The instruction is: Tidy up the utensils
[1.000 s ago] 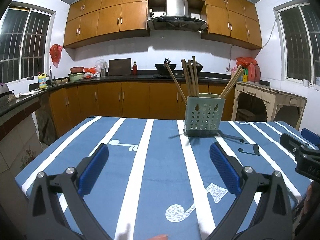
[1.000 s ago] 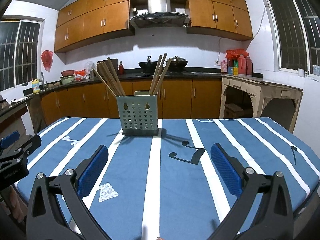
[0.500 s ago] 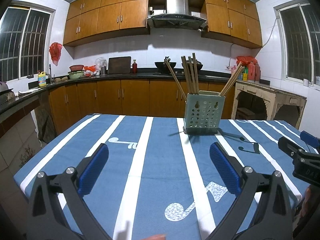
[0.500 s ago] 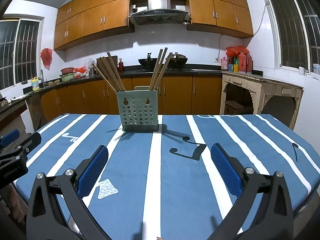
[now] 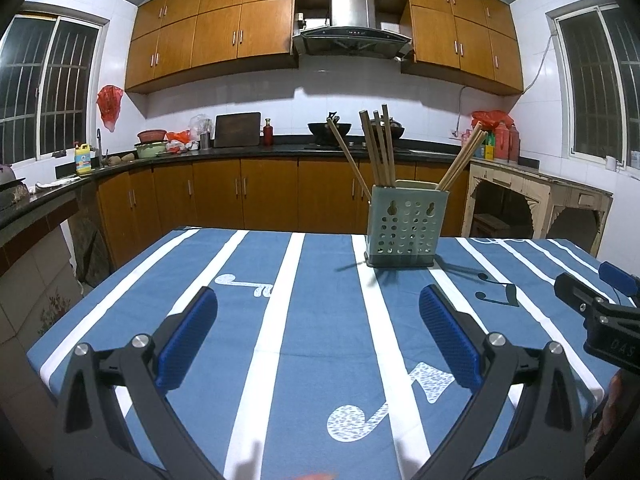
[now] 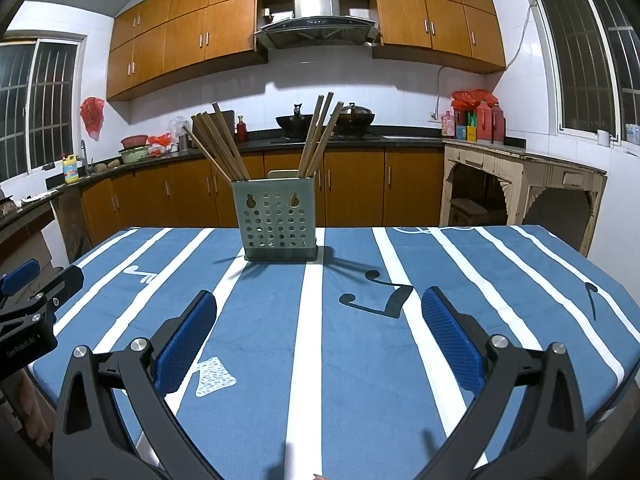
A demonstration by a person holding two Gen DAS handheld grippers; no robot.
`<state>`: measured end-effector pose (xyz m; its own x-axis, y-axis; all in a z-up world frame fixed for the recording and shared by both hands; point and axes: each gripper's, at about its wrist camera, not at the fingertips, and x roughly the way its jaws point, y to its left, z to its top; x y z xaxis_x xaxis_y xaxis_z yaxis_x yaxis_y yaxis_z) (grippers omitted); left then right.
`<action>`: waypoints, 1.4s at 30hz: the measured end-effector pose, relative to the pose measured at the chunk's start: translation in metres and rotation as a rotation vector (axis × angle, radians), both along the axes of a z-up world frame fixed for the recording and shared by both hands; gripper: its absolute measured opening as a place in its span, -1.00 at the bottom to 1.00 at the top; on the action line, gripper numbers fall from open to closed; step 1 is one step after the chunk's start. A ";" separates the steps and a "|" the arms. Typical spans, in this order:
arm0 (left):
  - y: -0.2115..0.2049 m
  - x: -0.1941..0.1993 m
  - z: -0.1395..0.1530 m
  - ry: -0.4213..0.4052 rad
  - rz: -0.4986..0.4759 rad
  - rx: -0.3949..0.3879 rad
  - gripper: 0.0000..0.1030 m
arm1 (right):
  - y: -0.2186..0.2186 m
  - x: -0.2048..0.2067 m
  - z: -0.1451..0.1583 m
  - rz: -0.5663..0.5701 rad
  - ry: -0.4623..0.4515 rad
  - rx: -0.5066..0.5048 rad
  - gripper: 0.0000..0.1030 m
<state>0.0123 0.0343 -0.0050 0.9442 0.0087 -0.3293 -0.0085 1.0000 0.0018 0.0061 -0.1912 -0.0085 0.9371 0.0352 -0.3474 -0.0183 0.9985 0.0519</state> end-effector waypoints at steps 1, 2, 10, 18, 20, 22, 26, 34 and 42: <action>0.000 0.000 0.000 0.001 -0.001 0.000 0.92 | 0.000 0.000 0.000 0.000 0.000 0.001 0.97; 0.000 0.000 0.000 0.002 -0.002 0.000 0.92 | 0.000 0.000 0.000 0.000 0.001 0.002 0.97; 0.000 0.000 -0.001 0.005 -0.002 -0.001 0.92 | 0.000 0.000 0.000 0.000 0.001 0.000 0.97; 0.000 0.000 -0.002 0.010 -0.002 -0.003 0.92 | 0.002 -0.001 -0.003 0.000 0.004 0.001 0.97; 0.000 0.000 -0.002 0.010 -0.001 -0.003 0.92 | 0.002 -0.002 -0.004 0.001 0.006 0.002 0.97; 0.000 0.000 -0.003 0.011 -0.001 -0.003 0.92 | 0.003 -0.002 -0.004 0.001 0.006 0.002 0.97; 0.000 0.000 -0.002 0.011 -0.002 -0.003 0.92 | 0.003 -0.002 -0.004 0.000 0.007 0.003 0.97; 0.000 0.000 -0.001 0.011 -0.001 -0.003 0.92 | 0.003 -0.002 -0.003 0.001 0.006 0.003 0.97; -0.001 0.000 -0.004 0.013 0.002 -0.003 0.92 | 0.004 -0.002 -0.004 0.001 0.007 0.004 0.97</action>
